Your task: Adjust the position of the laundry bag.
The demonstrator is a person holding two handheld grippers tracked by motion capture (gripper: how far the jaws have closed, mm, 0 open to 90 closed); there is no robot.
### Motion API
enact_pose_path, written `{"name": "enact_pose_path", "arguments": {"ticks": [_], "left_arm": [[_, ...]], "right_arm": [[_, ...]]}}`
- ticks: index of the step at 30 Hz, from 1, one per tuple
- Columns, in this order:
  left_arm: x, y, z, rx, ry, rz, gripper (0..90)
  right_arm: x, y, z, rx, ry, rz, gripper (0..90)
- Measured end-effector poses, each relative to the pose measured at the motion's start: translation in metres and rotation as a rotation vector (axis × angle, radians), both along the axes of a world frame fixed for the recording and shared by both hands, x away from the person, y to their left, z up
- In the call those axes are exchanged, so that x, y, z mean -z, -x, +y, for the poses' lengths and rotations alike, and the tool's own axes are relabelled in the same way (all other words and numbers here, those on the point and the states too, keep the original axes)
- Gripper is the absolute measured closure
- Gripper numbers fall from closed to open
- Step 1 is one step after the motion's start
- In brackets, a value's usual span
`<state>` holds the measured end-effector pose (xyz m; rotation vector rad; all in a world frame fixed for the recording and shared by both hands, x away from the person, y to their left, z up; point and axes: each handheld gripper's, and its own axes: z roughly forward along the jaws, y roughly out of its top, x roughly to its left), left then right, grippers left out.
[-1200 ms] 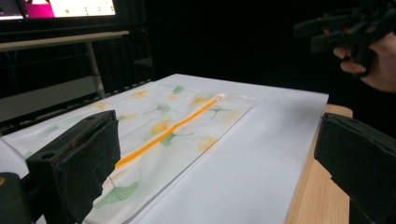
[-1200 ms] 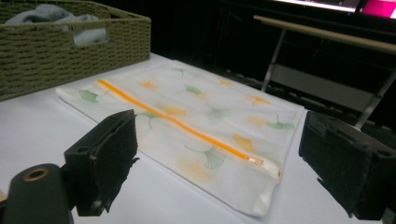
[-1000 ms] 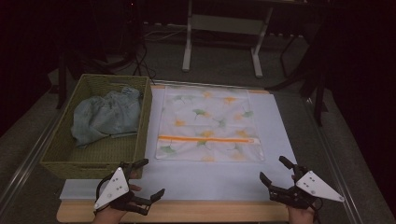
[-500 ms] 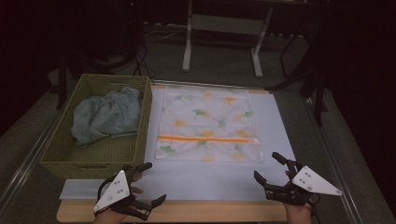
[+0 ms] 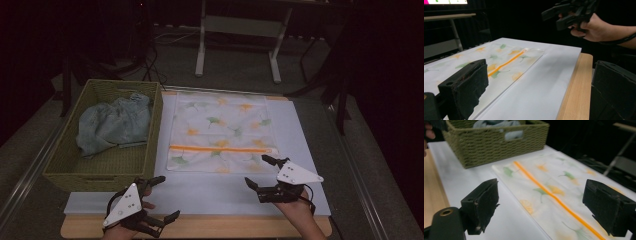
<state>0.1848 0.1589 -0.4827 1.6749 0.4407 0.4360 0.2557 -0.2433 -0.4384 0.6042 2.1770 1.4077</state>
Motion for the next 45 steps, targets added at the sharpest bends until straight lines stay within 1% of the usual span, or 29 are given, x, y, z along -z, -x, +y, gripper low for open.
{"name": "enact_pose_path", "arguments": {"ticks": [2,3,4,6,8,10,11,13,14,15,16,17,20,22,26,28,30,32,33,34,35,39,41,42,43,44,45], "left_arm": [[0.000,0.001,0.000,-0.002,-0.007,-0.004,1.3],[0.000,0.001,0.000,-0.001,-0.009,-0.005,1.3],[0.000,0.001,0.000,-0.002,-0.010,-0.006,1.3],[0.000,0.001,0.001,-0.006,-0.006,-0.006,1.3],[0.000,0.000,0.001,-0.007,-0.003,-0.004,1.3],[0.000,0.000,0.002,-0.008,-0.002,-0.004,1.3],[0.000,0.001,0.002,-0.009,0.000,-0.004,1.3],[0.000,0.001,0.002,-0.010,0.001,-0.006,1.3],[0.000,0.001,0.002,-0.010,0.001,-0.006,1.3],[0.000,0.000,0.003,-0.010,0.003,-0.004,1.3],[0.000,0.000,0.003,-0.010,0.003,-0.004,1.3],[0.001,0.000,0.003,-0.011,0.006,-0.002,1.3],[0.001,0.000,0.003,-0.010,0.005,-0.002,1.3],[0.001,0.000,0.003,-0.010,0.004,-0.002,1.3],[0.001,0.000,0.004,-0.015,0.000,-0.002,1.3],[0.001,0.000,0.004,-0.016,0.003,-0.002,1.3],[0.001,0.000,0.005,-0.019,0.005,-0.002,1.4],[0.001,0.000,0.005,-0.020,0.001,-0.004,1.3],[0.001,0.000,0.005,-0.021,-0.003,-0.006,1.3],[0.001,0.000,0.005,-0.021,-0.004,-0.007,1.3],[0.001,0.000,0.005,-0.023,-0.006,-0.007,1.3],[0.001,0.000,0.005,-0.023,-0.009,-0.004,1.3],[0.001,0.000,0.005,-0.022,-0.011,-0.006,1.3],[0.001,0.000,0.005,-0.022,-0.022,-0.011,1.3],[0.001,0.001,0.005,-0.027,-0.026,-0.017,1.3],[0.001,0.001,0.006,-0.029,-0.021,-0.018,1.3],[0.001,0.000,0.006,-0.029,-0.014,-0.014,1.3]], "right_arm": [[0.003,-0.006,0.007,-0.003,0.014,0.010,13.0],[0.004,-0.011,0.011,-0.010,0.019,0.022,13.0],[0.006,-0.012,0.013,-0.009,0.022,0.020,13.3],[0.009,-0.019,0.019,-0.024,0.022,0.049,13.6],[0.013,-0.026,0.024,-0.041,0.025,0.071,16.2],[0.015,-0.028,0.027,-0.043,0.027,0.080,16.3],[0.019,-0.035,0.032,-0.066,0.037,0.092,19.6],[0.023,-0.039,0.036,-0.074,0.050,0.093,22.5],[0.023,-0.039,0.036,-0.074,0.050,0.093,22.5],[0.027,-0.045,0.039,-0.089,0.050,0.117,24.4],[0.027,-0.045,0.039,-0.089,0.050,0.117,24.4],[0.029,-0.048,0.040,-0.098,0.051,0.128,26.4],[0.037,-0.060,0.046,-0.109,0.059,0.157,27.1],[0.040,-0.065,0.050,-0.112,0.073,0.161,30.9],[0.051,-0.072,0.056,-0.108,0.127,0.168,33.1],[0.058,-0.076,0.057,-0.101,0.148,0.184,33.4],[0.064,-0.081,0.057,-0.094,0.154,0.209,34.4],[0.068,-0.085,0.057,-0.088,0.173,0.217,34.5],[0.071,-0.087,0.057,-0.085,0.191,0.222,35.8],[0.073,-0.088,0.058,-0.085,0.219,0.225,37.7],[0.076,-0.089,0.058,-0.087,0.236,0.227,37.8],[0.085,-0.091,0.060,-0.088,0.266,0.255,37.8],[0.088,-0.092,0.062,-0.082,0.292,0.248,37.7],[0.089,-0.094,0.062,-0.081,0.296,0.256,37.7],[0.090,-0.095,0.063,-0.076,0.311,0.257,38.1],[0.092,-0.096,0.064,-0.070,0.337,0.248,39.0],[0.093,-0.097,0.063,-0.076,0.341,0.250,39.5]]}}
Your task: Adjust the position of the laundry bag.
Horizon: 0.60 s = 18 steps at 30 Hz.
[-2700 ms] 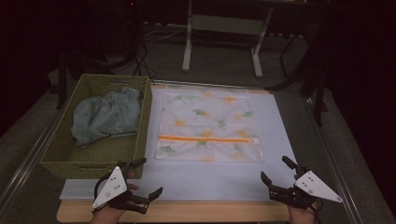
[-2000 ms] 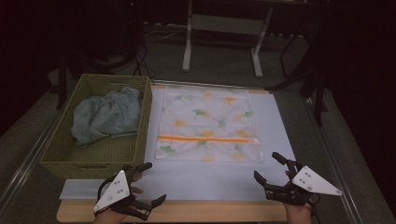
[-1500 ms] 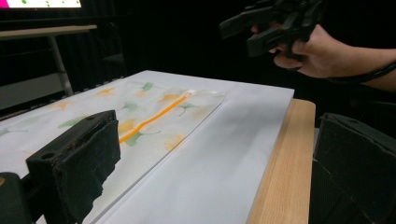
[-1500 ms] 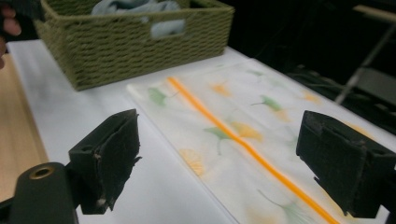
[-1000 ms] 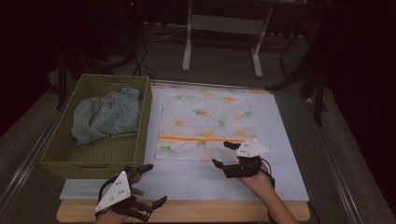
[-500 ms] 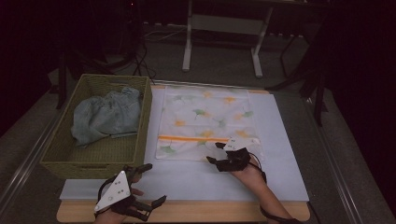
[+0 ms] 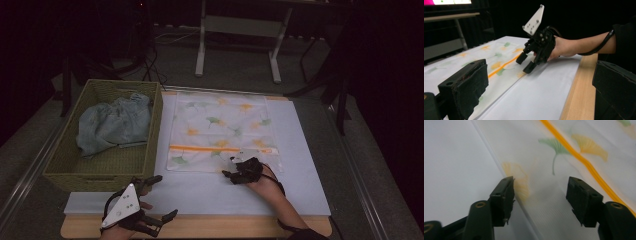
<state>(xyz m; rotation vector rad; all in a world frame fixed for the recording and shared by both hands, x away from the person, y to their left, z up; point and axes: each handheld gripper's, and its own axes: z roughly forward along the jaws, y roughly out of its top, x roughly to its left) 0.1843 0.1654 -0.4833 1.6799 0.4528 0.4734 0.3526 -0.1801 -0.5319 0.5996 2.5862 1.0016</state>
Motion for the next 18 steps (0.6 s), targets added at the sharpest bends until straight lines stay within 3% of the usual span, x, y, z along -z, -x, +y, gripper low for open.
{"name": "enact_pose_path", "arguments": {"ticks": [1,3,7,8,10,12,15,18], "left_arm": [[0.000,0.000,0.001,-0.001,0.003,0.003,1.3],[0.000,-0.001,0.001,-0.005,0.006,0.007,1.3],[0.001,-0.001,-0.001,0.000,0.000,0.007,1.3],[0.001,-0.001,-0.001,0.000,-0.003,0.007,1.3],[0.001,-0.001,-0.002,0.002,-0.005,0.007,1.3],[0.002,-0.001,-0.002,0.003,-0.005,0.008,1.3],[0.002,-0.001,-0.002,0.003,-0.004,0.009,1.3],[0.002,-0.001,-0.002,0.004,-0.001,0.014,1.3]], "right_arm": [[0.000,-0.002,-0.001,0.003,-0.010,0.016,39.2],[0.001,-0.003,-0.001,0.007,-0.008,0.006,40.3],[0.000,-0.011,-0.002,0.015,-0.040,0.093,48.6],[0.000,-0.012,-0.002,0.015,-0.039,0.097,50.3],[-0.001,-0.012,-0.001,0.017,-0.038,0.104,60.0],[-0.003,-0.012,0.001,0.020,-0.029,0.102,76.7],[-0.003,-0.014,0.003,0.043,-0.015,0.095,89.4],[-0.004,-0.016,0.004,0.057,-0.022,0.110,90.0]]}}
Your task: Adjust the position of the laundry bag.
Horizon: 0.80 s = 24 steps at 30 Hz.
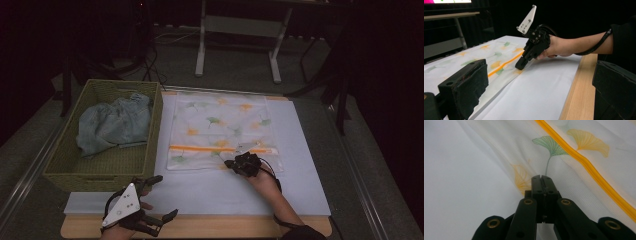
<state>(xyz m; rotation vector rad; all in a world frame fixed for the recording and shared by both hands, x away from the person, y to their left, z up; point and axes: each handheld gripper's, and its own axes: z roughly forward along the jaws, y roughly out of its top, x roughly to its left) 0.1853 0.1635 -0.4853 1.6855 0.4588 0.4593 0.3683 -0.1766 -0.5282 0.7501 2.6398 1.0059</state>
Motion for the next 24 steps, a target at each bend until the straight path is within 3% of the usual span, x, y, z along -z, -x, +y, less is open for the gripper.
{"name": "enact_pose_path", "arguments": {"ticks": [4,8,13,16,24], "left_arm": [[0.000,0.000,0.000,-0.001,0.001,0.001,1.3],[0.000,0.000,0.000,-0.001,-0.001,-0.003,1.3],[0.000,-0.001,0.000,-0.001,-0.004,0.001,1.3],[0.000,-0.001,0.000,-0.002,0.000,0.000,1.3],[-0.001,-0.001,0.002,-0.003,0.006,0.002,1.3]], "right_arm": [[-0.005,0.001,-0.001,0.012,-0.007,0.009,90.0],[-0.020,0.004,-0.004,0.012,-0.045,-0.016,90.0],[-0.036,0.011,-0.006,-0.017,-0.030,-0.038,90.0],[-0.046,0.016,-0.007,-0.027,-0.054,-0.042,90.0],[-0.070,0.049,-0.008,-0.090,-0.053,-0.074,90.0]]}}
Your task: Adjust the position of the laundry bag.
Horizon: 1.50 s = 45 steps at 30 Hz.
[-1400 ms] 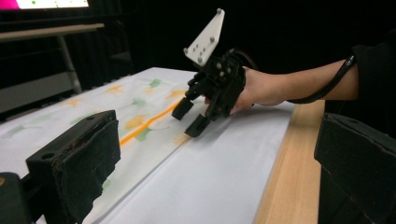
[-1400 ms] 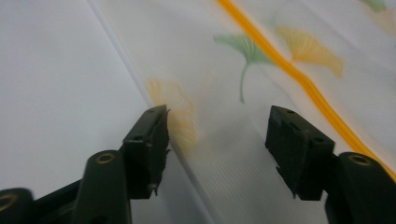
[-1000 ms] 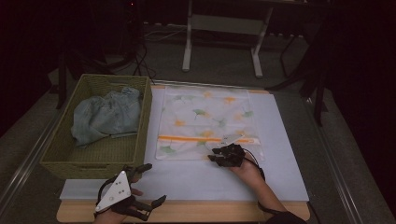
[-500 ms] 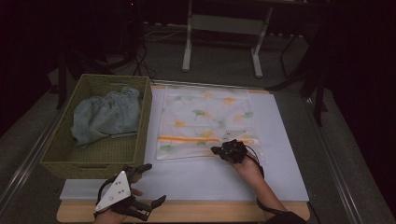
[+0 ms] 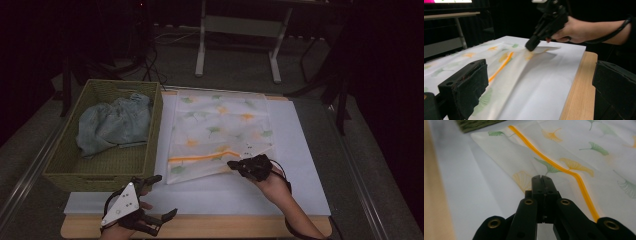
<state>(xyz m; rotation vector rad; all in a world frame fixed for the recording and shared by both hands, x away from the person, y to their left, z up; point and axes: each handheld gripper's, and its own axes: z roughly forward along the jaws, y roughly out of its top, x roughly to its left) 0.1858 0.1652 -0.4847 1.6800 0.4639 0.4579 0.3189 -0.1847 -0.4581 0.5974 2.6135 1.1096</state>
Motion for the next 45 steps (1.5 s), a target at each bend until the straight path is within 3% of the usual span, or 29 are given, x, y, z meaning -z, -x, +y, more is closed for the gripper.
{"name": "enact_pose_path", "arguments": {"ticks": [4,5,7,14,21,33,41,45], "left_arm": [[0.000,0.000,0.000,0.001,-0.003,-0.002,1.3],[0.000,0.000,0.000,0.003,-0.001,0.001,1.3],[0.000,0.000,-0.001,0.000,-0.004,0.000,1.3],[0.001,0.000,-0.001,0.001,-0.009,0.002,1.3],[0.001,0.000,-0.001,0.003,-0.011,0.003,1.3],[0.001,0.000,-0.003,0.015,-0.028,0.004,1.3],[0.002,0.000,-0.003,0.017,-0.033,0.004,1.3],[0.002,0.000,-0.004,0.020,-0.037,0.006,1.3]], "right_arm": [[-0.010,0.020,-0.006,-0.019,-0.018,0.001,90.0],[-0.011,0.024,-0.007,-0.026,-0.023,0.021,90.0],[-0.012,0.033,-0.008,-0.031,-0.012,0.018,90.0],[0.000,0.057,-0.009,-0.077,0.020,0.047,90.0],[0.021,0.065,-0.014,-0.082,0.006,0.094,90.0],[0.046,0.073,-0.006,-0.084,0.050,0.160,90.0],[0.057,0.070,0.003,-0.121,0.093,0.172,89.8],[0.054,0.070,0.000,-0.108,0.053,0.160,84.3]]}}
